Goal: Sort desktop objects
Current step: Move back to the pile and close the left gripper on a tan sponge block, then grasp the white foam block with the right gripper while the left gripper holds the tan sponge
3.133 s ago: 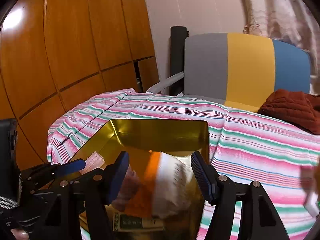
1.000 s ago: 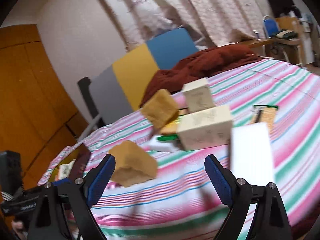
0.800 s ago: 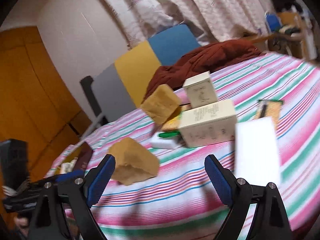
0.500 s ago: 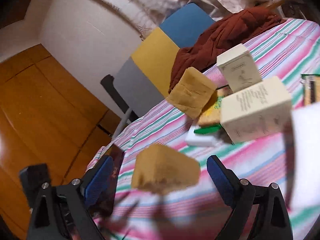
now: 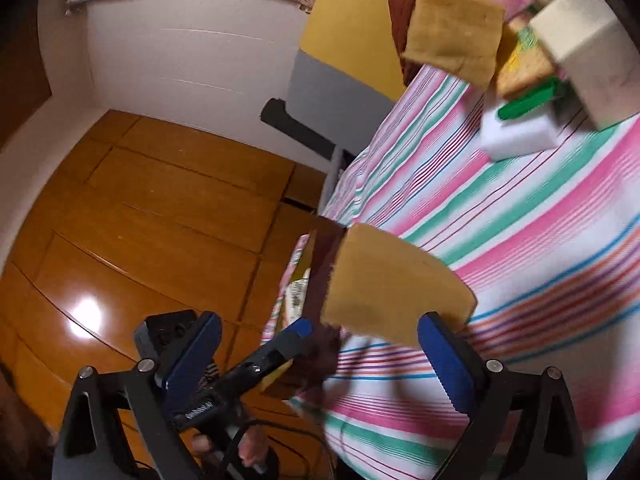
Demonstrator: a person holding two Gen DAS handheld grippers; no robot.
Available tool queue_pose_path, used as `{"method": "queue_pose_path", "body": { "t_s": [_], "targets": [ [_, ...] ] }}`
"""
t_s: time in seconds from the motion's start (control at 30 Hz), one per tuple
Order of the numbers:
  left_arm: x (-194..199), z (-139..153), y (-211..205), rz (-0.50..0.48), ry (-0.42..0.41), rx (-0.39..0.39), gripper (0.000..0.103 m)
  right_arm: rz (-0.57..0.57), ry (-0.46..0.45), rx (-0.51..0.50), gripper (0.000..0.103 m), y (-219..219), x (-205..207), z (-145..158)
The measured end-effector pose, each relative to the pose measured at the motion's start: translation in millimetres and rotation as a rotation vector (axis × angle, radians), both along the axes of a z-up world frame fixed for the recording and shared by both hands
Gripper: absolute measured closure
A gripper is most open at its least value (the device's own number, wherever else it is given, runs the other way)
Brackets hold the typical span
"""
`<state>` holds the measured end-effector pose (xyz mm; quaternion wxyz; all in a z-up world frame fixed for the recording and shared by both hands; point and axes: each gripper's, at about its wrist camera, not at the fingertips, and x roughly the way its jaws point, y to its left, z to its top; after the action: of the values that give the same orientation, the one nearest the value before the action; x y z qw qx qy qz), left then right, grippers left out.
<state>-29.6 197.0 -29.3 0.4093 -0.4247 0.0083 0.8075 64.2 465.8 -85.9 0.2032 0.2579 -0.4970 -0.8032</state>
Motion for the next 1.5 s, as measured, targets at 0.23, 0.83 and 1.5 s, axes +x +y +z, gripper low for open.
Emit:
{"method": "queue_pose_path", "body": {
  "t_s": [0.23, 0.83, 1.5],
  "targets": [
    [19.8, -7.0, 17.5, -0.082, -0.028, -0.013, 0.051, -0.114, -0.02, 0.159, 0.002, 16.9, 10.6, 9.7],
    [22.4, -3.5, 20.0, -0.087, -0.07, 0.014, 0.051, 0.006, 0.041, 0.041, 0.0, 2.1, 3.2, -0.2],
    [44.8, -19.1, 52.3, -0.011, 0.237, -0.166, 0.05, -0.532, -0.189, 0.774, 0.0, 19.2, 87.2, 32.6]
  ]
}}
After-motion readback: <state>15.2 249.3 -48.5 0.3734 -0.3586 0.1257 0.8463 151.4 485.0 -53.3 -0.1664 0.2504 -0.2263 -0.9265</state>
